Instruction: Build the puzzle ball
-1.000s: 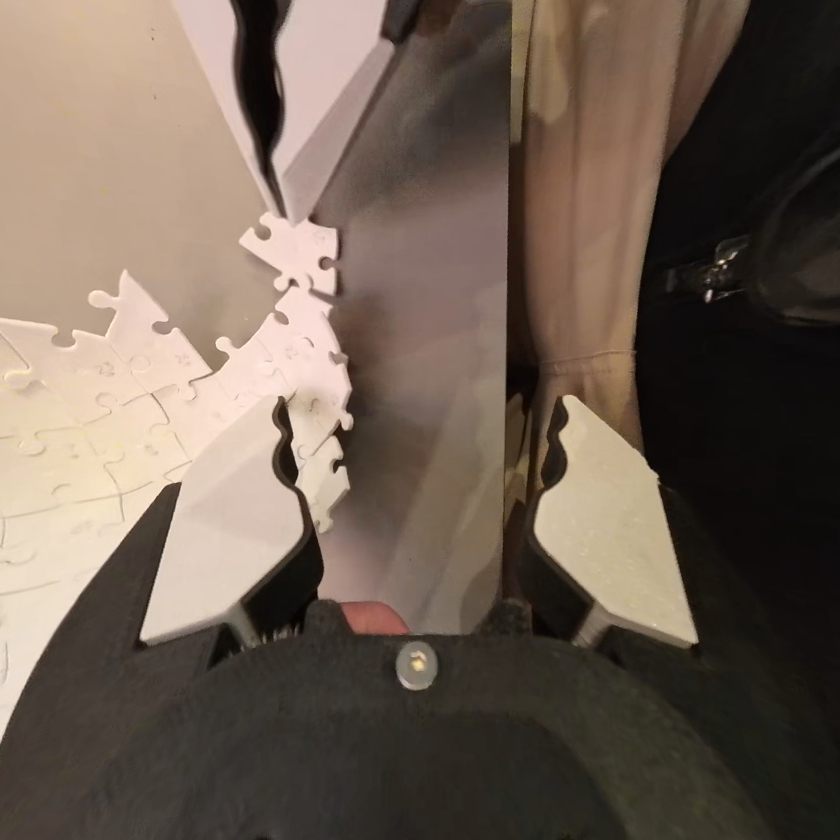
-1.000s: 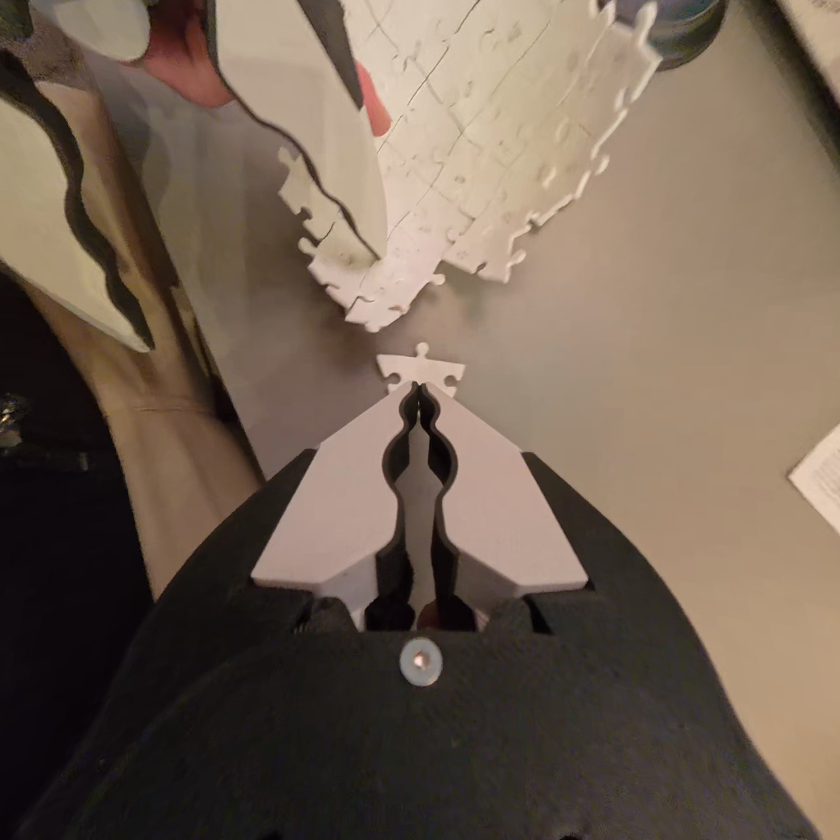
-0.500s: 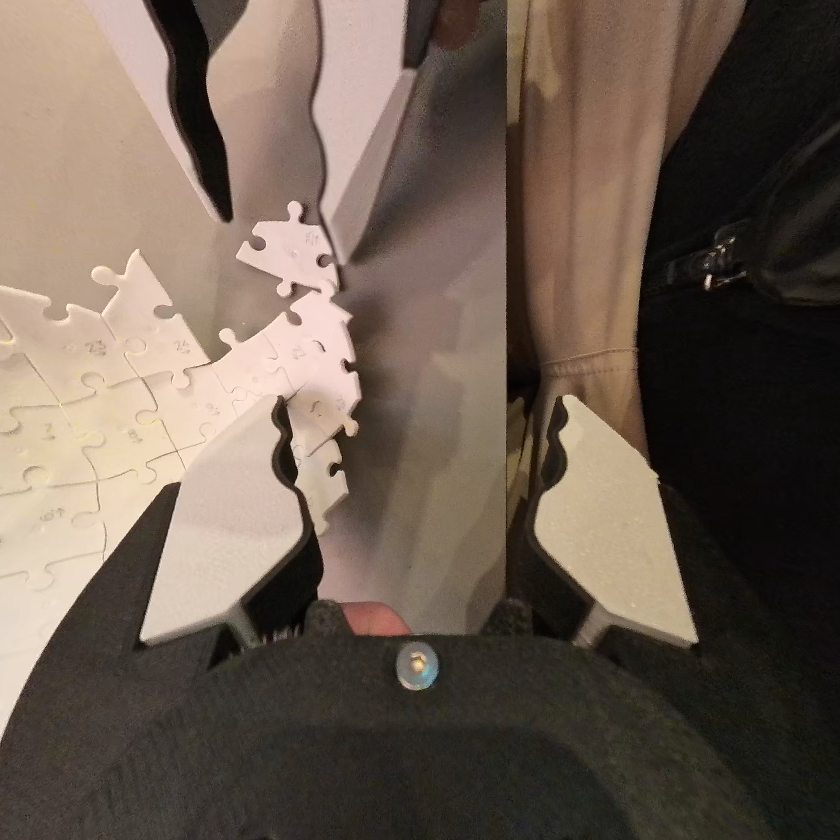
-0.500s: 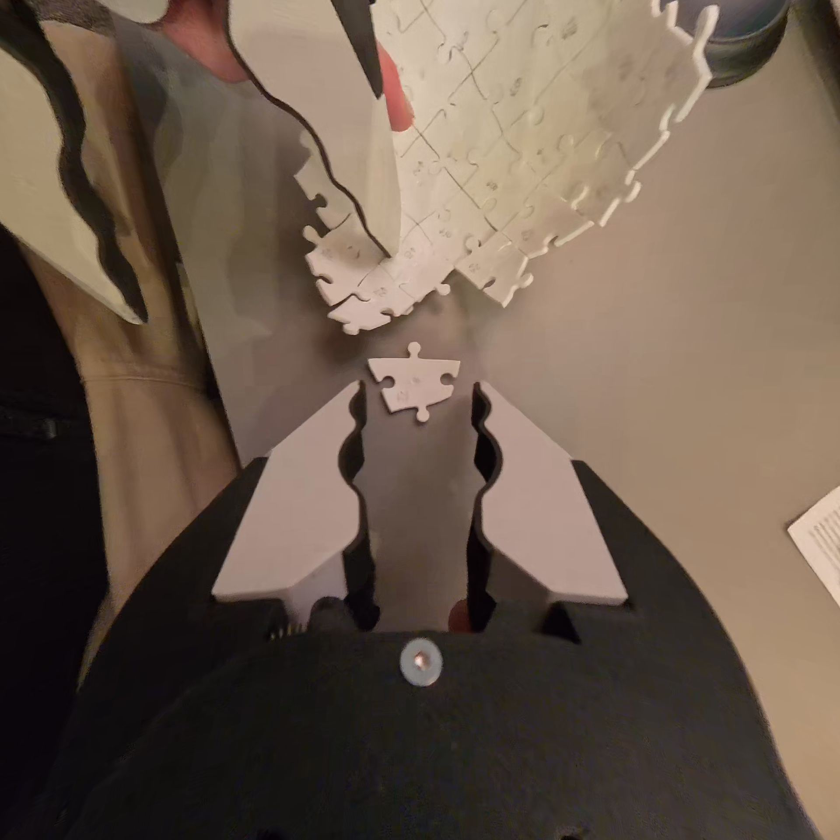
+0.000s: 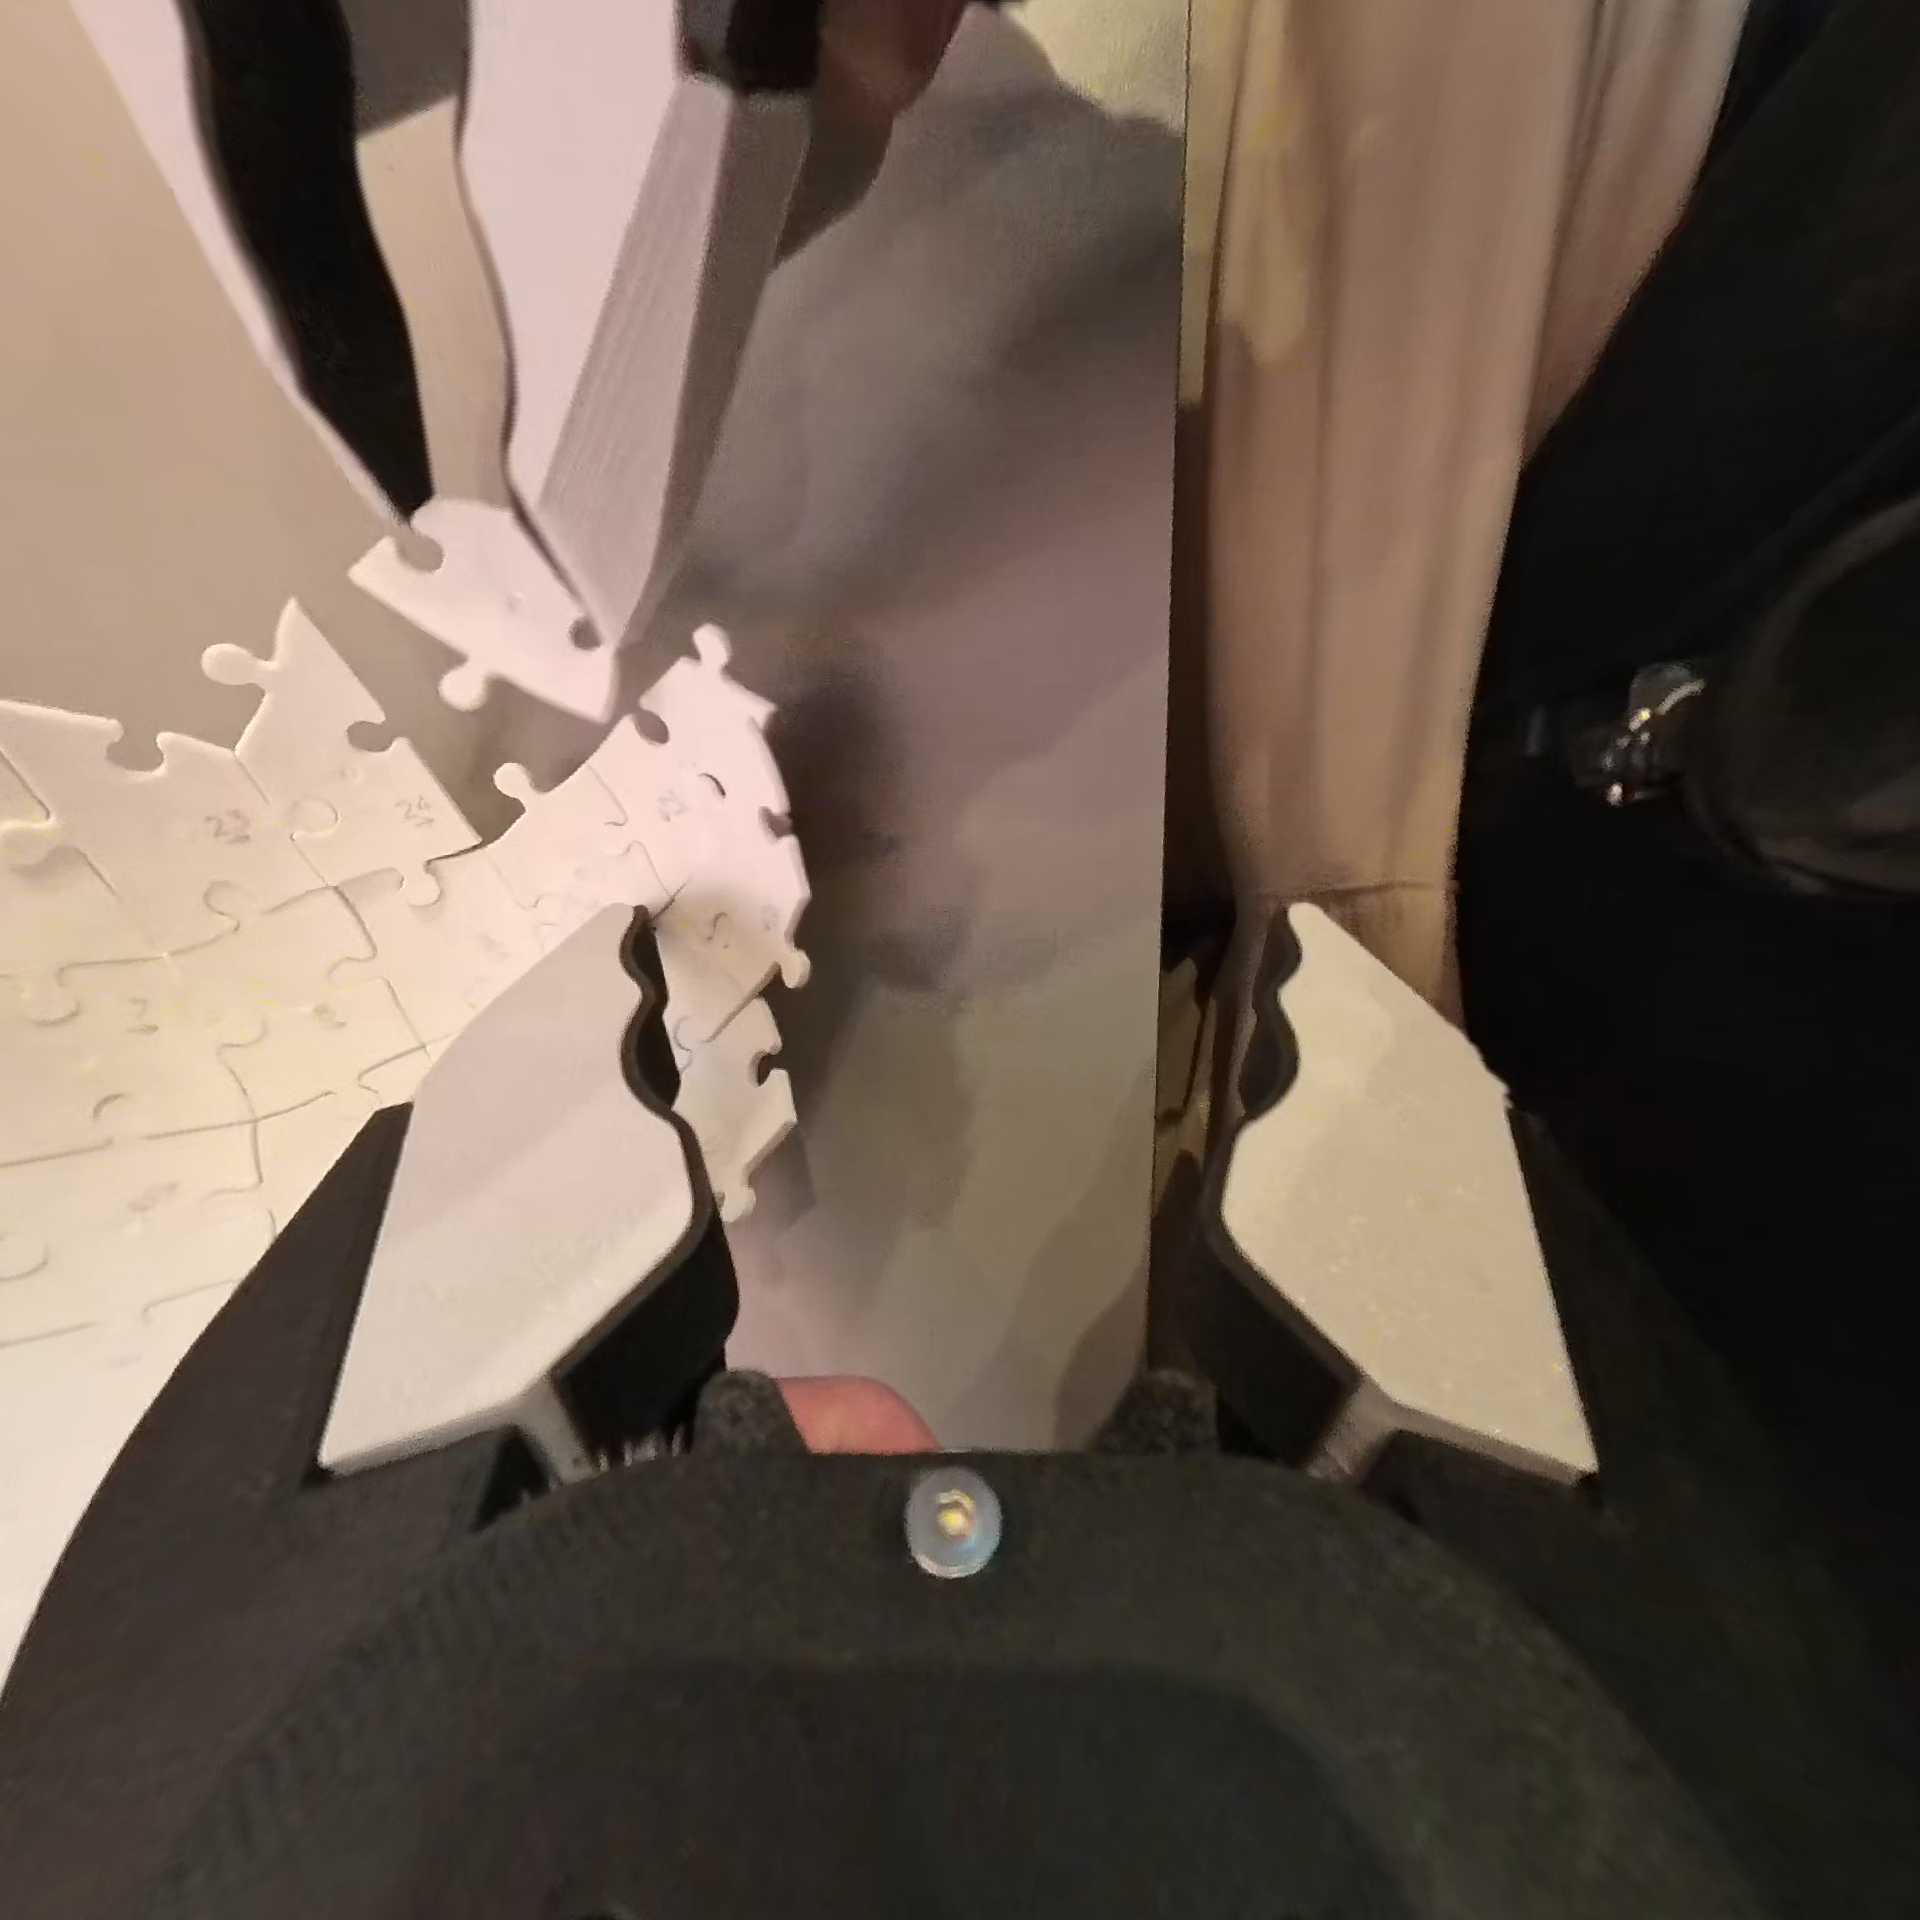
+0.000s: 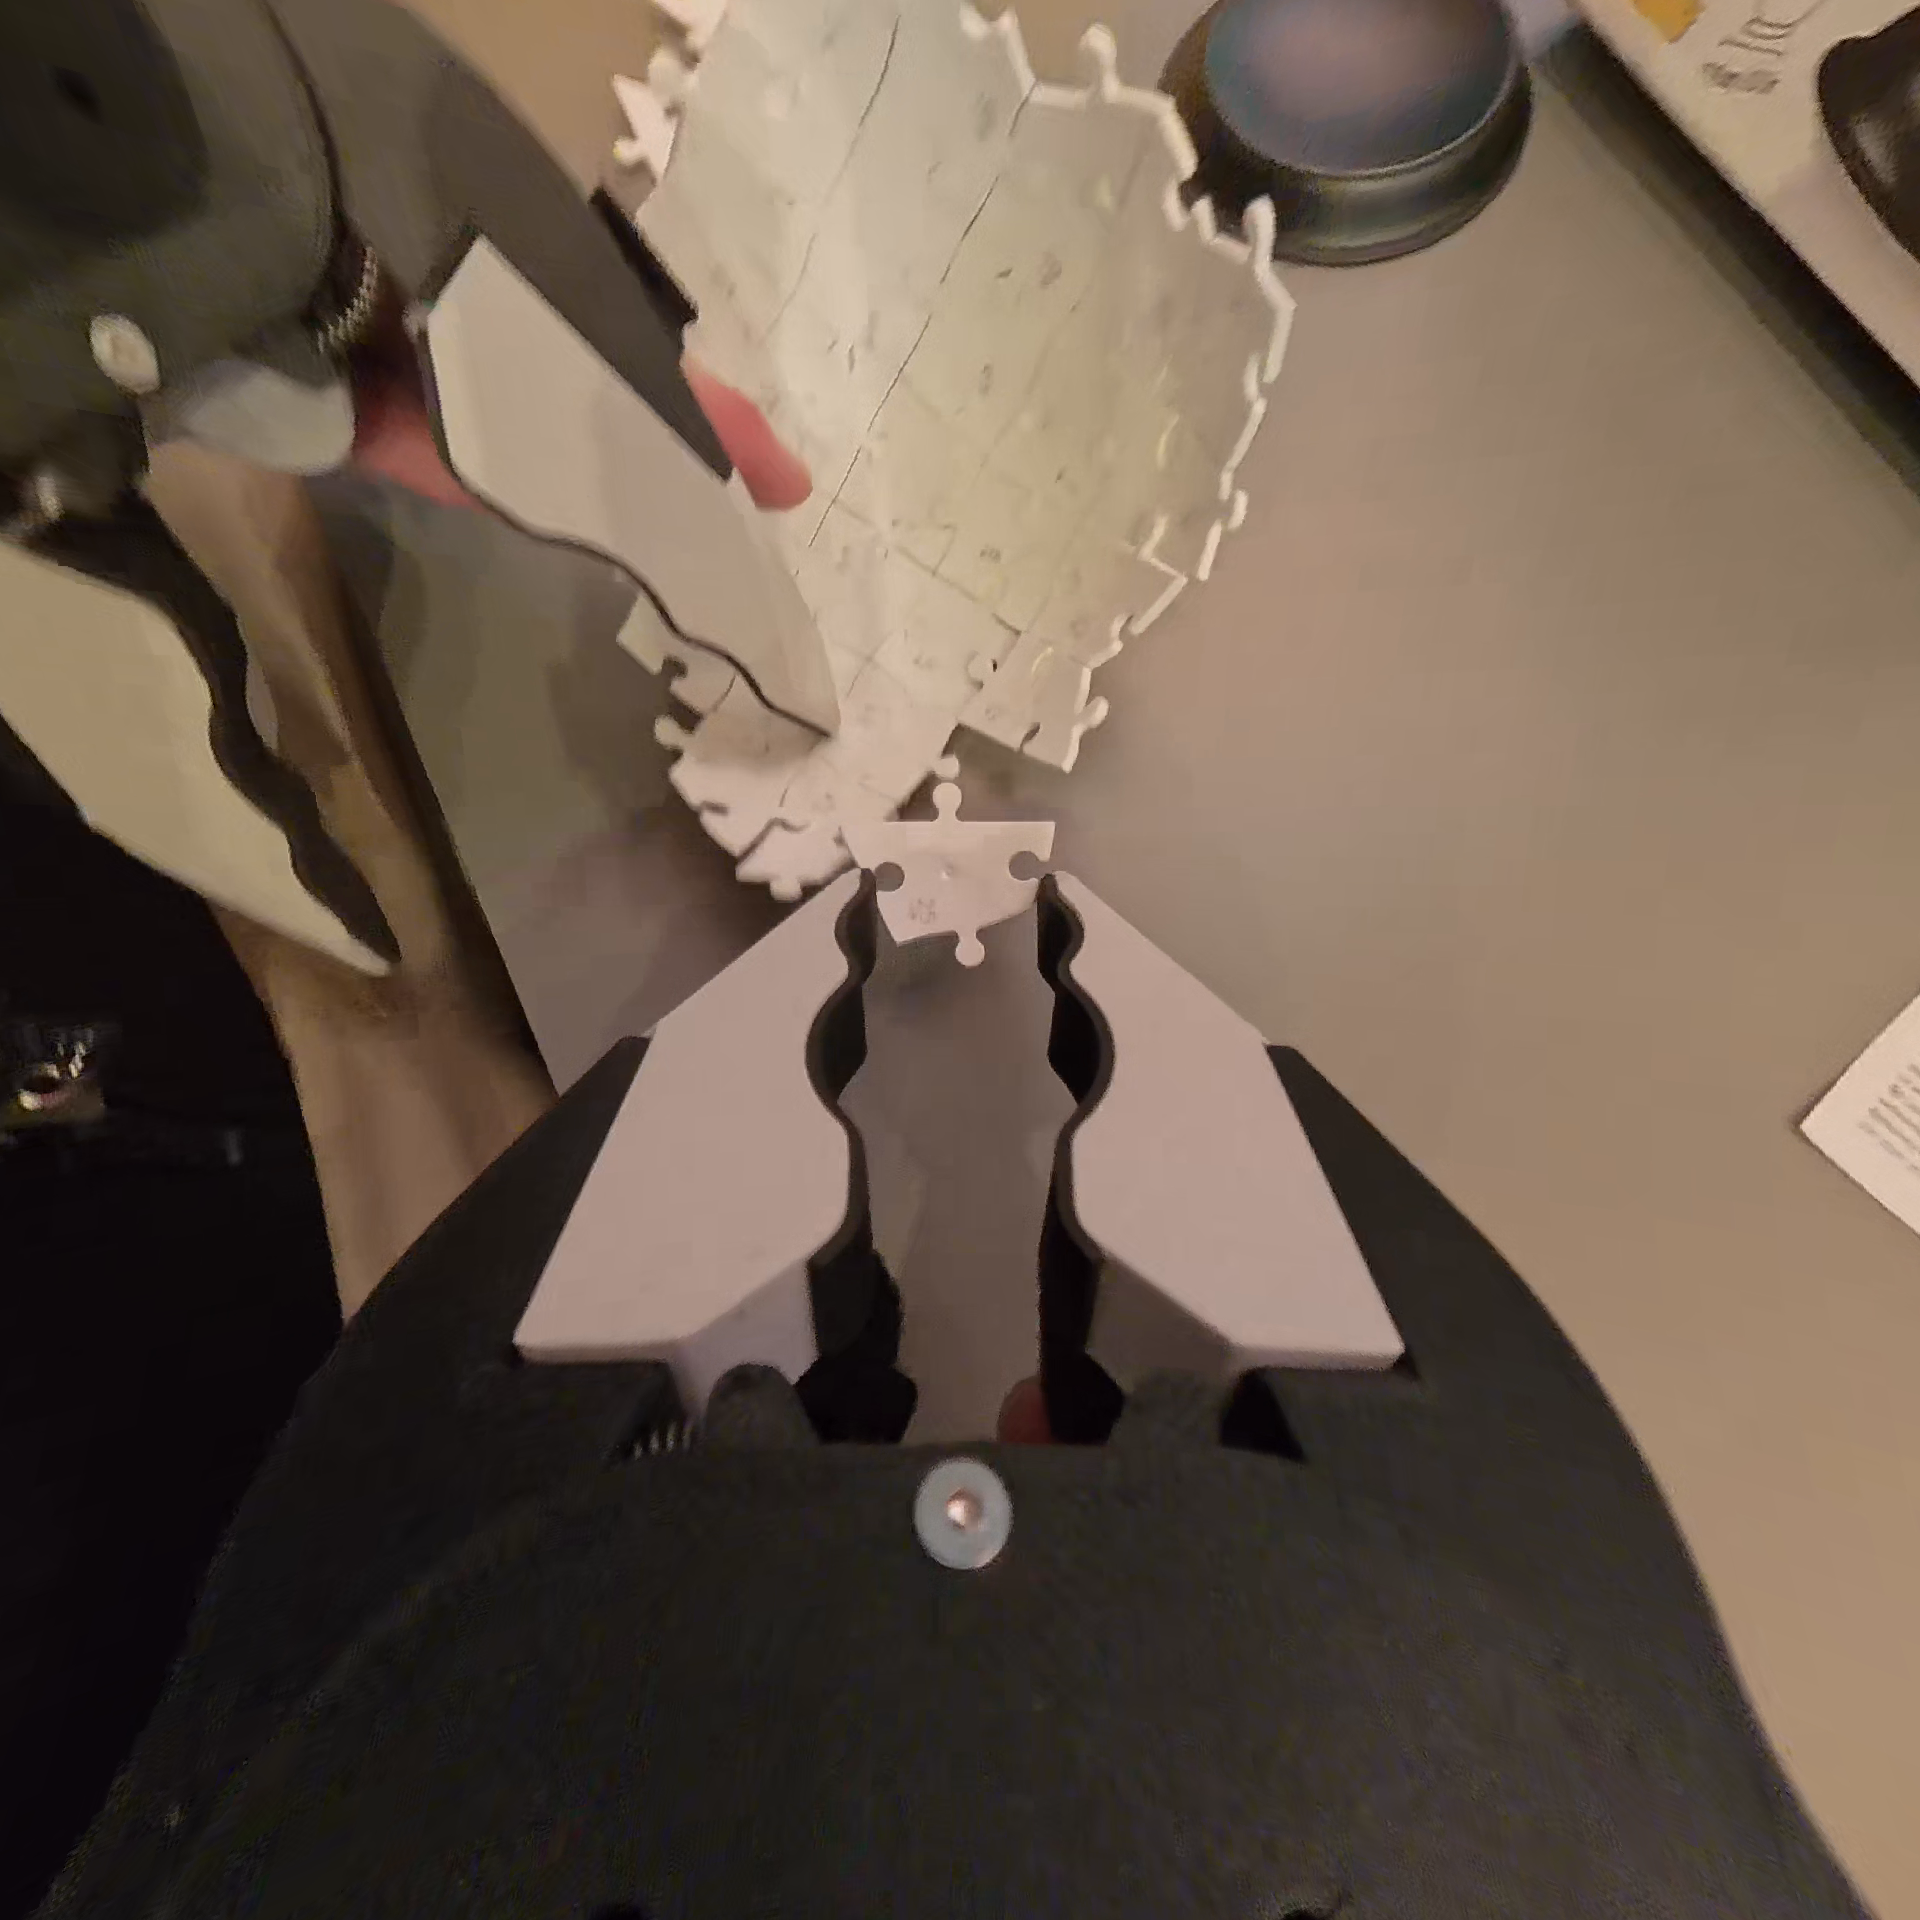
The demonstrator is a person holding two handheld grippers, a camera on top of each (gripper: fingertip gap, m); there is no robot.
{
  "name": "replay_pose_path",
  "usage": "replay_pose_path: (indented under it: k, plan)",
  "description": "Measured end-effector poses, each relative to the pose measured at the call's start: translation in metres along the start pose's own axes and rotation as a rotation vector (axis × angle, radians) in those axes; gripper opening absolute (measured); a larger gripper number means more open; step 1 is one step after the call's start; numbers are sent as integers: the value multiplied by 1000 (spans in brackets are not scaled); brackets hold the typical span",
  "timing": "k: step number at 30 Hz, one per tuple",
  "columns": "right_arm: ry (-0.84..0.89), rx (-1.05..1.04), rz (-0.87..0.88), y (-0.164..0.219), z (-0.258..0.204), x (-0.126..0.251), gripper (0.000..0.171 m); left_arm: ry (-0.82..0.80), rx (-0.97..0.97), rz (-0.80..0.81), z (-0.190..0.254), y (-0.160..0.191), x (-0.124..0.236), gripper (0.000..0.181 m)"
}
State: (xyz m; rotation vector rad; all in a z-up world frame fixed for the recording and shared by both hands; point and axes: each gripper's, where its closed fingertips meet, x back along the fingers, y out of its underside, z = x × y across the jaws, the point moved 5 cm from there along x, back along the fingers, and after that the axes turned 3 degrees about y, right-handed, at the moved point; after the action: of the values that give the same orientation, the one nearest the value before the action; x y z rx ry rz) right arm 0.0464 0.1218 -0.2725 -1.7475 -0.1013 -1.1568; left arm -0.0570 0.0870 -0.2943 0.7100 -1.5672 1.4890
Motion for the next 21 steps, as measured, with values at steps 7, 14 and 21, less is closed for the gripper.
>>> replay_pose_path:
  k: [7, 14, 21]
  plan:
    - [78, -161, -28, 2, 21, -8, 29, -30, 16, -14, -7, -14, -5, 107]
    - [104, -218, -10, 1, 37, -4, 29, -46, -13, -64, -16, -28, -8, 104]
    - [94, -242, -80, 4, 44, -7, 29, -37, -21, -122, -23, -38, -18, 105]
